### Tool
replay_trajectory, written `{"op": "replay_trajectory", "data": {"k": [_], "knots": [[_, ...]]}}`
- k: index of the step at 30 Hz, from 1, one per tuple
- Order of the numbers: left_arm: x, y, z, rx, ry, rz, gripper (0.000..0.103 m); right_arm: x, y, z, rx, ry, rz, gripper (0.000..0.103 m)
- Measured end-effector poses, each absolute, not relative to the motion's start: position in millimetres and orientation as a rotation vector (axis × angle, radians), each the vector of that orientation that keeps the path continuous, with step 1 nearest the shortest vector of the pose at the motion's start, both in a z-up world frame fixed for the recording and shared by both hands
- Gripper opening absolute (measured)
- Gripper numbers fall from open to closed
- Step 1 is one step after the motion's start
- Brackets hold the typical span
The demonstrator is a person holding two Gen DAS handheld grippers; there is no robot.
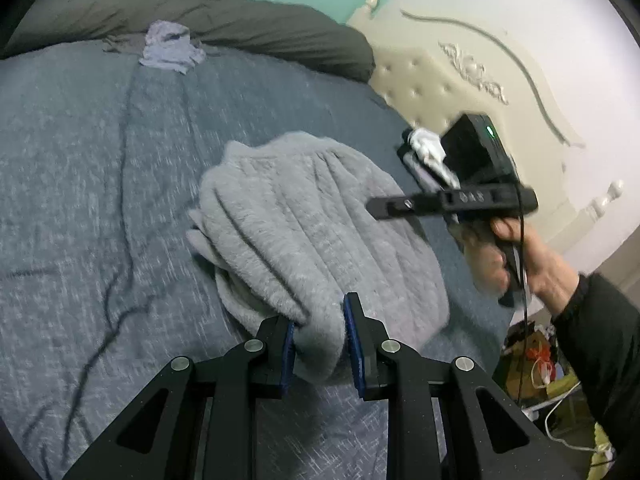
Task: Fold clothes
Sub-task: 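Pinch the folded grey sweater with the left tool and lift it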
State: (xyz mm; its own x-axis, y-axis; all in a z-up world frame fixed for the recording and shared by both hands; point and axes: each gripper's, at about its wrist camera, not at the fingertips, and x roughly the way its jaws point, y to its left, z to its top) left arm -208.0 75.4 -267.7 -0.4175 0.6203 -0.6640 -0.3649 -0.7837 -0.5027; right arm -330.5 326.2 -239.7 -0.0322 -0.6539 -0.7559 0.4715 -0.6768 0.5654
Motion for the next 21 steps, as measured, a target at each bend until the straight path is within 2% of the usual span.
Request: {"op": "replay_trajectory", "data": {"k": [8,11,13,14,15,18,21], "knots": [[-217,73,-288,-1.3,-0.405,2.2,0.024,-331,330,-271,1.572,-0.162,-1.879,0.024],[-220,62,-278,-1.305,-0.425,2.236,0.026,-332,327,-273,1.587,-0.139,-1.893,0.029],[-223,52,-274,-1.301,-0.464,2.267,0.036,-332,328,-274,1.602,-0.14,-1.898,0.029],[-227,47,-272,-1.303,-0.482,2.278,0.047,-331,329,-273,1.608,-0.144,-1.899,0.032],[-233,46,-271,-1.312,-0.494,2.28,0.053,-331,329,-272,1.607,-0.147,-1.898,0.033],[-247,50,-276,-1.348,-0.481,2.255,0.053,-329,330,-267,1.611,-0.15,-1.917,0.042],[-251,59,-291,-1.406,-0.425,2.244,0.052,-326,336,-263,1.621,-0.163,-1.937,0.042]]}}
